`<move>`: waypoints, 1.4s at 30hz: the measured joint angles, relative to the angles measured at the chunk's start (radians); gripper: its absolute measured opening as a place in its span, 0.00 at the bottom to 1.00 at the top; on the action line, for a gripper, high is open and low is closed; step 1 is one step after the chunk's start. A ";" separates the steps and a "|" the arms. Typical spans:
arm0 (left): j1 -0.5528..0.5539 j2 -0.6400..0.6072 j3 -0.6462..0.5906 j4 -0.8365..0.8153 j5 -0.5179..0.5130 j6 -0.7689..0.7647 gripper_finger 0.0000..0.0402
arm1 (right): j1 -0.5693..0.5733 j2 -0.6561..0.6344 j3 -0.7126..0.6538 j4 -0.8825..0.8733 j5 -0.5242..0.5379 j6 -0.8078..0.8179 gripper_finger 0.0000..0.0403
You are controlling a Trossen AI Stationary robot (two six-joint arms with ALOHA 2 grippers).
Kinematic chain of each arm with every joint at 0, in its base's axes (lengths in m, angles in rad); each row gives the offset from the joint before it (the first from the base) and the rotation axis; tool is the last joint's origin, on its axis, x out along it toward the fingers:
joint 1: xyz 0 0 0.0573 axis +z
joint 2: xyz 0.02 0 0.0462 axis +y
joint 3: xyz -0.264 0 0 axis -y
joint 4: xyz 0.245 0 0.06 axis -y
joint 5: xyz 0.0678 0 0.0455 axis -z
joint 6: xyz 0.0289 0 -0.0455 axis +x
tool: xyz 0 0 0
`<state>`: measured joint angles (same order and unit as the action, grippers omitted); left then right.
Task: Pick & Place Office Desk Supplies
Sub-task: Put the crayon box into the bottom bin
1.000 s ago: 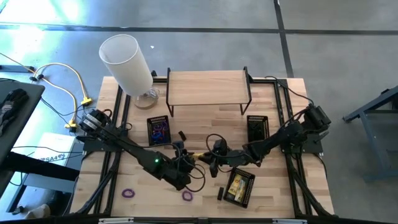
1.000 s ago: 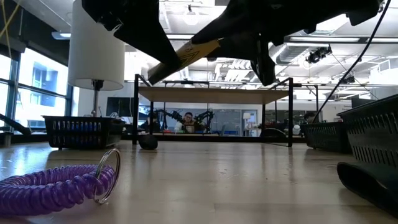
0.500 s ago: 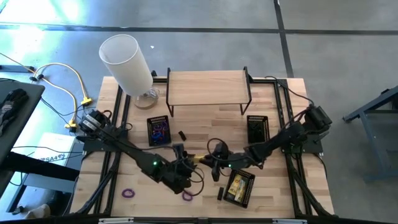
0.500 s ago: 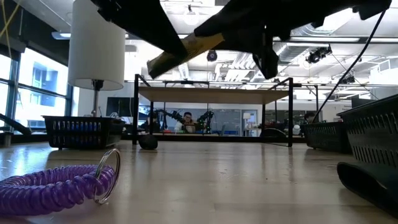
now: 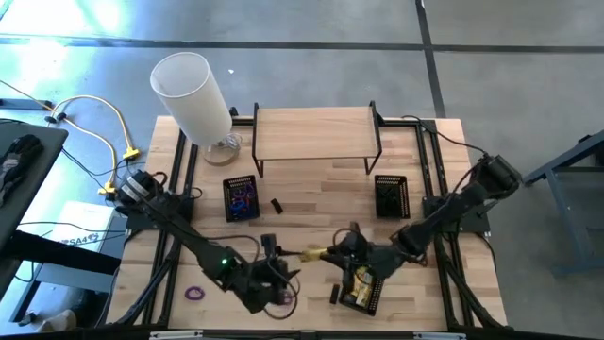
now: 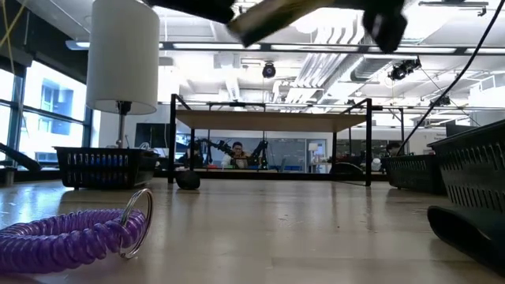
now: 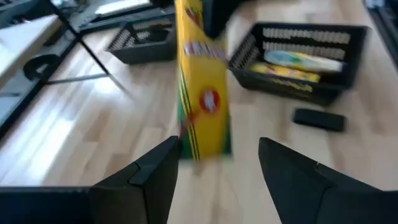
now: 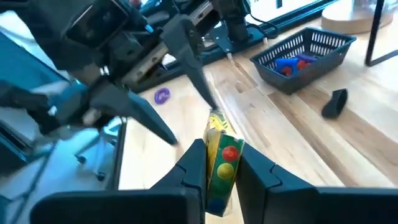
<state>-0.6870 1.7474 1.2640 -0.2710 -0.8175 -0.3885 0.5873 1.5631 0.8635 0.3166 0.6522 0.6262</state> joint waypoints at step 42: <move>-0.161 0.001 -0.001 0.048 0.247 -0.011 0.53 | 0.050 -0.047 -0.001 -0.589 -0.735 0.453 0.06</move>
<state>-0.8475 1.7481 1.2629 -0.2229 -0.5705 -0.3995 0.6377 1.5158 0.8623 -0.2724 -0.0825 1.0788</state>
